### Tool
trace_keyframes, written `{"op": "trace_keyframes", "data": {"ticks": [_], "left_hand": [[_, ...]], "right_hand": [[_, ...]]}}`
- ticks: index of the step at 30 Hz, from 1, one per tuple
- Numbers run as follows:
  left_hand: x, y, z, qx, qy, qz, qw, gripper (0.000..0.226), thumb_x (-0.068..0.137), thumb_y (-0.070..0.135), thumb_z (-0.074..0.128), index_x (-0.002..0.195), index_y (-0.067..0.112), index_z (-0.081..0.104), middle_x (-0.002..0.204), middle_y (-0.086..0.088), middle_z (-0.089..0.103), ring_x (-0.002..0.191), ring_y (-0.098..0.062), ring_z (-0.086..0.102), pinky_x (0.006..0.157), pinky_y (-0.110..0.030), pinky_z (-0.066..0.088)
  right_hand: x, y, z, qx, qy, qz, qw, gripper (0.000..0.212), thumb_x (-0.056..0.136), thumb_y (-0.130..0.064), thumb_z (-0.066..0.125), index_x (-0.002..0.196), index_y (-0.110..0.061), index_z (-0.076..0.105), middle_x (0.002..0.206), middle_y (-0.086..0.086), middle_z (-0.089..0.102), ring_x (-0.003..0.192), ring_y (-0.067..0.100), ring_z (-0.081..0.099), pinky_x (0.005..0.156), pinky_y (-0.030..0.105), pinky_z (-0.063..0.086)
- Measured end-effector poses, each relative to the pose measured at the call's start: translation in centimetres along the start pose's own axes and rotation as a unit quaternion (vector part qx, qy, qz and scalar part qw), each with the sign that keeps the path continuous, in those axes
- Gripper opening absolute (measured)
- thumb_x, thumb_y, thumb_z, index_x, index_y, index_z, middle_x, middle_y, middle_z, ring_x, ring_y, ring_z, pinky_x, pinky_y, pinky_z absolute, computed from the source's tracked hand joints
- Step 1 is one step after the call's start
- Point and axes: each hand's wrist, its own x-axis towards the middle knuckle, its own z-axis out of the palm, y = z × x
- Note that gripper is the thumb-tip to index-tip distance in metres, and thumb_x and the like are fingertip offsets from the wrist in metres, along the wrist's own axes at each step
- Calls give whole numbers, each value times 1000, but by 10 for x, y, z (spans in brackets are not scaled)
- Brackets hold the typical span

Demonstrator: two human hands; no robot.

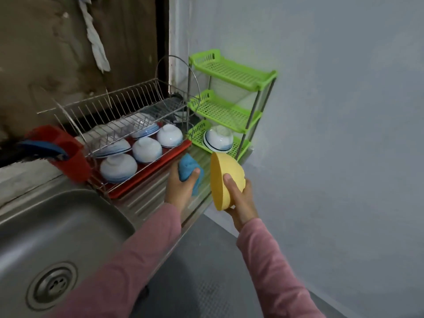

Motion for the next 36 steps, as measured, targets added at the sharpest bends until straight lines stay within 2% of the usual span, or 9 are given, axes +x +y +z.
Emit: {"op": "trace_keyframes", "data": {"ticks": [2,4,11,15,23,28,31,33,36], "left_hand": [[25,5,7,-2,23,15,1000,42,92,13,66,132,15,51,120,-1,61,105,-13,60,88,-23,48],[45,8,14,-1,33,29,999,40,93,12,64,131,13,51,121,-4,61,108,-16,60,91,-25,48],[116,11,39,29,65,49,996,27,93,13,64,116,18,51,106,-2,62,93,-13,60,81,-21,49],[148,9,54,48,106,46,992,27,94,13,63,116,17,49,97,9,57,84,-1,56,68,-4,45],[210,8,87,39,151,35,987,30,94,17,64,119,23,47,105,9,58,94,-7,58,86,-25,49],[224,1,100,46,200,38,978,29,95,10,62,118,18,47,97,13,56,82,2,56,63,-7,47],[226,-6,102,44,226,35,973,29,95,8,60,122,6,49,99,2,57,84,-4,56,70,-14,49],[224,-11,102,43,240,28,969,27,95,10,61,120,12,49,99,5,58,86,-5,56,76,-20,49],[216,-16,101,39,266,28,963,28,95,10,61,117,20,47,99,12,57,87,2,55,76,-11,48]], "right_hand": [[27,-9,11,-11,3,-33,999,105,50,-65,86,136,-30,36,128,3,58,109,22,65,89,45,59],[53,-15,20,-49,14,-70,996,114,41,-71,86,136,-33,36,132,3,56,116,23,61,98,50,53],[137,-63,44,-187,49,-245,950,117,46,-68,81,145,-28,31,145,-5,32,135,17,36,116,41,34],[187,-85,53,-264,66,-314,910,117,56,-57,88,149,-19,29,155,8,23,142,26,26,118,45,27],[282,-111,55,-394,67,-289,870,115,61,-59,85,151,-17,27,161,16,15,148,36,13,120,52,19],[307,-120,57,-471,47,-212,855,114,71,-63,78,151,-7,19,160,24,10,149,39,11,120,45,12],[307,-118,55,-506,34,-219,833,110,77,-66,71,153,-7,17,160,25,13,150,38,10,119,43,10],[303,-113,53,-515,26,-249,820,105,81,-66,66,154,-9,18,160,25,15,150,39,7,119,47,6],[296,-96,53,-448,12,-419,790,81,85,-53,65,146,-7,38,153,27,32,145,43,17,117,59,14]]}}
